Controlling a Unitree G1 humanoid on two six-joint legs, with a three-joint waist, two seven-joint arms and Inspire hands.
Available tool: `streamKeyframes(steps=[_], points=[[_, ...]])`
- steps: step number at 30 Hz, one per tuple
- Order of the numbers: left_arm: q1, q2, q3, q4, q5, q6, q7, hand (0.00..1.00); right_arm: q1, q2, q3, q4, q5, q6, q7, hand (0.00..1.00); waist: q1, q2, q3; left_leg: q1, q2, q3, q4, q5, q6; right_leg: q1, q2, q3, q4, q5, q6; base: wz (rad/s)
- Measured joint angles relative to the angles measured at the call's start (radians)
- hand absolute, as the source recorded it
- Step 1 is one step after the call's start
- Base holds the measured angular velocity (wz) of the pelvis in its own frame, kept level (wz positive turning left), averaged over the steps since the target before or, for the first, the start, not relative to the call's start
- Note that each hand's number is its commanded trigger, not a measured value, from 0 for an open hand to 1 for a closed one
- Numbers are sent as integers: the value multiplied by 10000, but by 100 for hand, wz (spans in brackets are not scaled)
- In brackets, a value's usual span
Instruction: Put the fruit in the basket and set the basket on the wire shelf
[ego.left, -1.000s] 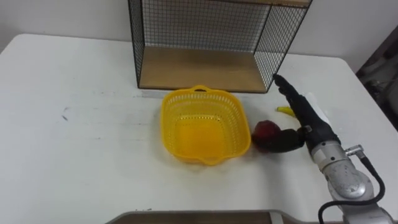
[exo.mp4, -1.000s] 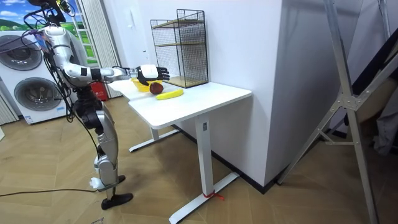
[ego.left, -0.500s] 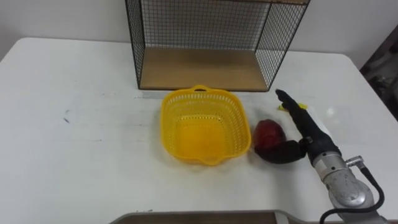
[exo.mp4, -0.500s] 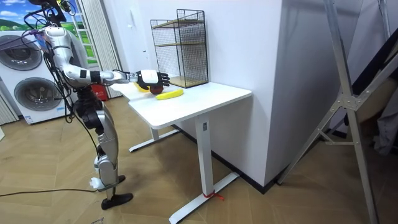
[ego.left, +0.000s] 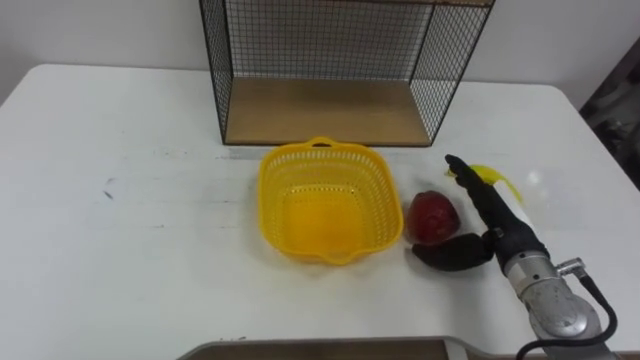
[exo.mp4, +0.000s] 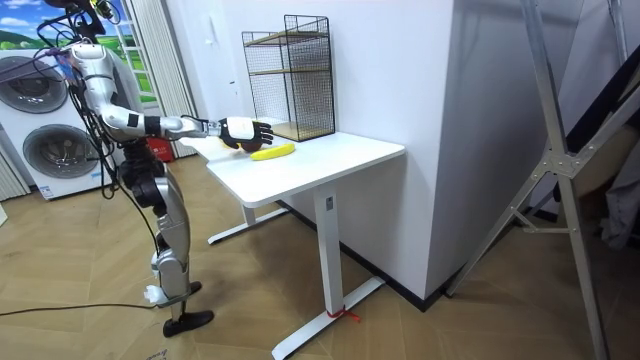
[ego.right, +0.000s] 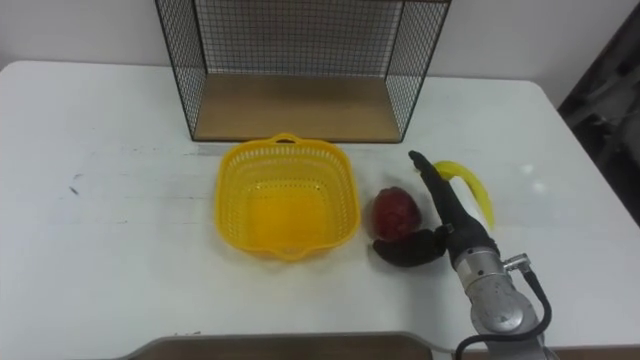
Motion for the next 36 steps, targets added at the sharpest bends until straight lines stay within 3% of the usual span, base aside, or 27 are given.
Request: streamKeyframes(steps=[9,14,20,27,28,29,30,36], points=[[39,-36,4,81,-10,1,-42,0,-13,0,6,445,-718,55,26,0,99,-52,52,8,2,27,-1,3,-3,6,-19,-63,10,0,0,0],[-50,-35,10,76,1,42,-230,0,-137,-11,5,455,-1166,60,348,0,205,-225,81,-31,-4,18,-17,5,-6,-19,-15,-54,4,-1,-1,0],[-82,-23,9,80,2,374,-230,0,-643,-54,0,1036,-1200,185,770,0,246,-370,48,21,1,18,-13,5,-6,10,0,-14,3,2,-4,0],[-75,-14,9,80,64,427,-263,0,-868,-55,-23,1493,-1194,274,1157,0,225,-369,50,174,8,-36,-12,4,-7,202,1,-80,-5,3,-6,2],[-76,-11,9,80,72,427,-284,0,-958,-59,-29,1597,-1193,290,1248,12,225,-372,52,167,7,-37,-33,4,-8,212,-2,-84,-2,4,-8,3],[-78,-6,7,81,72,429,-334,0,-1024,-59,-24,1644,-1195,368,1366,69,233,-370,51,172,10,-39,-38,3,-8,222,0,-85,6,8,-15,0],[-86,-3,7,81,72,431,-355,0,-1037,-62,-20,1645,-1198,400,1417,100,243,-371,51,172,12,-41,-38,3,-8,222,1,-92,8,10,-19,0],[-79,-4,0,80,74,595,-417,0,-1319,-67,-27,1864,-1557,481,1324,100,259,-369,51,168,27,-39,-14,10,-20,229,21,-100,8,25,-41,0]])
